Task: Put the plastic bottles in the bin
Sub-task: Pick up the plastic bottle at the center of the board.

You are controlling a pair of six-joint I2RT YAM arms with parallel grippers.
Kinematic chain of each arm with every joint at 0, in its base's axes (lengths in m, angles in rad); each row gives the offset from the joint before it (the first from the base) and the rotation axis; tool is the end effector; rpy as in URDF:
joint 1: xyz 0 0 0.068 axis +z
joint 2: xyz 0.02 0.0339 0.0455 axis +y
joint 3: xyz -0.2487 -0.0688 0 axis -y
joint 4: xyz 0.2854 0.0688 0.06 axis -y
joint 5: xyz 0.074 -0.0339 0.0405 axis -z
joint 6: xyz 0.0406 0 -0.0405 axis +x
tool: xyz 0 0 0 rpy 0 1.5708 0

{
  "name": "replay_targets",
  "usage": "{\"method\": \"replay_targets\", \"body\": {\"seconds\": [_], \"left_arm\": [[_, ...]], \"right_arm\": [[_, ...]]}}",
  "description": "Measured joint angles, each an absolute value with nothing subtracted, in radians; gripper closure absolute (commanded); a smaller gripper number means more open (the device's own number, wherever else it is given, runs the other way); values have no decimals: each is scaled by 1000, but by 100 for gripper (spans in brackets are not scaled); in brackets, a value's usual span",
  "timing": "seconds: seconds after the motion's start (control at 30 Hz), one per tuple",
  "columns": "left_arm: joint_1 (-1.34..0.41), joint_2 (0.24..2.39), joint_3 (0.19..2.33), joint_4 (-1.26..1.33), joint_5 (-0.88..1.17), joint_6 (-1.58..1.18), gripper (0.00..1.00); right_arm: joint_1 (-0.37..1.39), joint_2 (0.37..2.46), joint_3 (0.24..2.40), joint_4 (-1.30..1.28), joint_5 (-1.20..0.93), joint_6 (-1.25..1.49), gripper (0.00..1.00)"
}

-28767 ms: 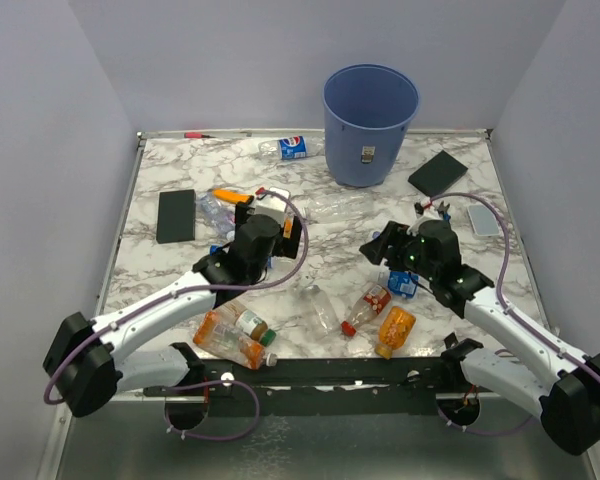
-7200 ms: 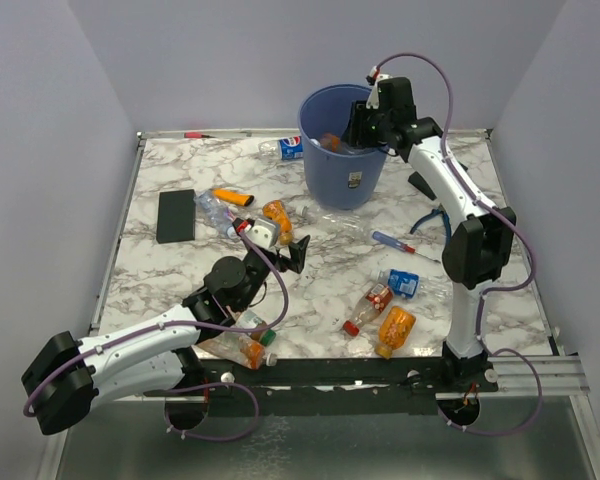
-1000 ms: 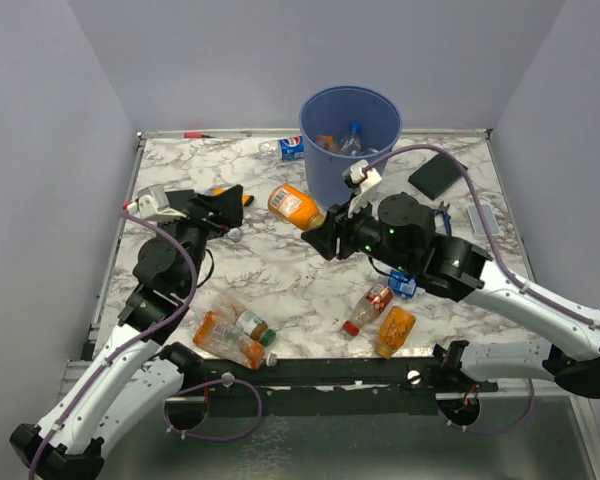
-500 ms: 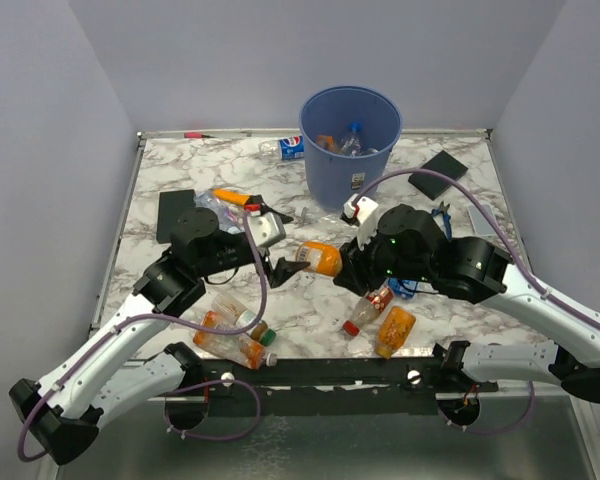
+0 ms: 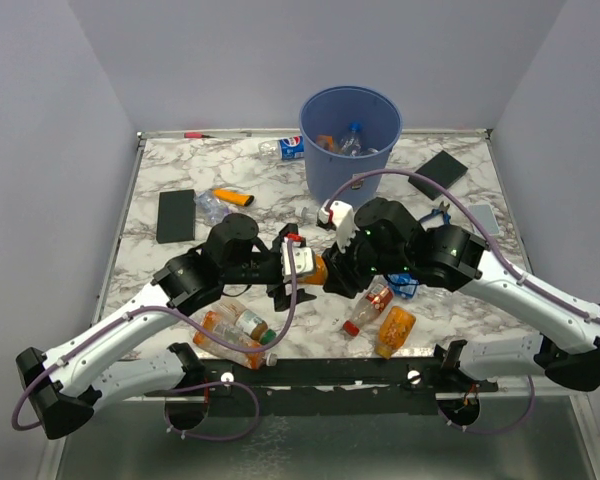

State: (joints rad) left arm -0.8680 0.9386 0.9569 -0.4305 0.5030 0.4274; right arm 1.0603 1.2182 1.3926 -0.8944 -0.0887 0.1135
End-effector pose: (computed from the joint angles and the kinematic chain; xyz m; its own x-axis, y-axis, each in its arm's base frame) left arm 0.1516 -0.2093 0.3354 0.1598 0.3732 -0.9139 0.9755 0.0819 0.2040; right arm 0.1390 0.2555 0.3801 -0.4222 -0.5231 -0.7404 -0.8593 0.4910 0.1432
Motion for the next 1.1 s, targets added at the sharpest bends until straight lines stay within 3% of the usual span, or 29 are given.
{"method": "replay_targets", "body": {"seconds": [0.27,0.47,0.5,0.57,0.6,0.67,0.9,1.1], "left_arm": [[-886,965,957,-439,467,442,33],[-896,966,949,-417,463,438,66],[-899,966,947,-409,463,434,69],[-899,966,942,-397,463,424,74],[-899,965,936,-385,463,415,80],[-899,960,925,-366,463,397,87],[-897,915,783,-121,448,212,92],[-897,878,569,367,364,-171,94]], "right_arm": [[1060,1230,1437,-926,-148,84,100],[1053,1230,1471,-945,-175,73,100],[1053,1230,1473,-947,-175,72,93],[1052,1230,1475,-949,-175,71,53],[1052,1230,1475,-949,-174,71,39],[1052,1227,1475,-950,-176,77,24],[1054,1126,1444,-827,-135,122,17],[1054,892,1212,-498,-34,197,18]]}}
